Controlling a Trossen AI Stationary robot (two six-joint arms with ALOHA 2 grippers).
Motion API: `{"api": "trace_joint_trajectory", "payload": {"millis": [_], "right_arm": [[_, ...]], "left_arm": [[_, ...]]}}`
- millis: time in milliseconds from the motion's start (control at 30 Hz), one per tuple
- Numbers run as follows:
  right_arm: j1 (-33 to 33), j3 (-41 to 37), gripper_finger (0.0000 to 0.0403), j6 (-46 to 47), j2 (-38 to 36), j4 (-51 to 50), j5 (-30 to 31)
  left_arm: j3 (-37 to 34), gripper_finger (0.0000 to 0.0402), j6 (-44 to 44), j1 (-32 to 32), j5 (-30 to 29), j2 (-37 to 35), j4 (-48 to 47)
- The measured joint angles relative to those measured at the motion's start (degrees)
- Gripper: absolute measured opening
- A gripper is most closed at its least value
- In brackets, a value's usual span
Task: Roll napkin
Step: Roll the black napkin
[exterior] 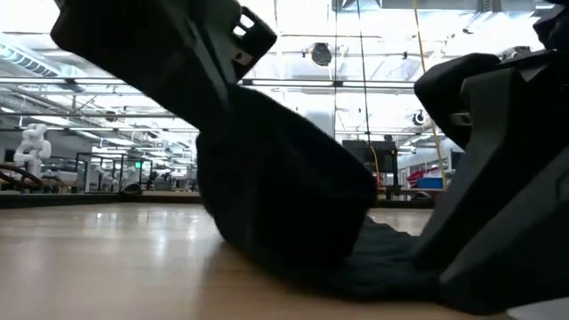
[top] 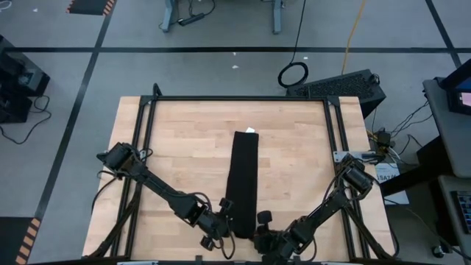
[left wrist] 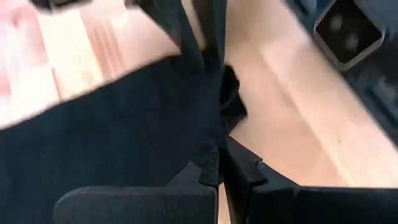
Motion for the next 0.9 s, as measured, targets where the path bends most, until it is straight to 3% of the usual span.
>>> {"api": "trace_joint_trajectory", "payload": {"millis": [133, 233, 600, 800, 900], "right_arm": [[-0.02, -0.05, 0.001, 1.46, 0.02, 0.05, -1.46], [-0.06, -0.22, 0.0009, 6.12, -0.54, 0.26, -2.33], [-1.79, -0.37, 0.0002, 10.34, -9.63, 0.49, -23.08], [-3.61, -0.37, 0.0002, 5.84, -12.23, 0.35, -23.43], [-5.49, -0.35, 0.0002, 5.5, -12.48, -0.81, -23.22]], "left_arm": [[-3.63, 0.0006, -1.48, -0.32, 0.64, 0.21, 3.8], [-4.95, 0.0006, -4.25, -0.78, 0.63, 0.26, 3.75], [-4.82, 0.0006, -15.25, -2.84, 8.52, -1.12, 13.68], [-5.62, 0.0006, -18.63, 0.81, 8.1, -1.38, 14.28], [-7.43, 0.0006, -20.28, 3.36, 11.38, -1.36, 14.15]]}}
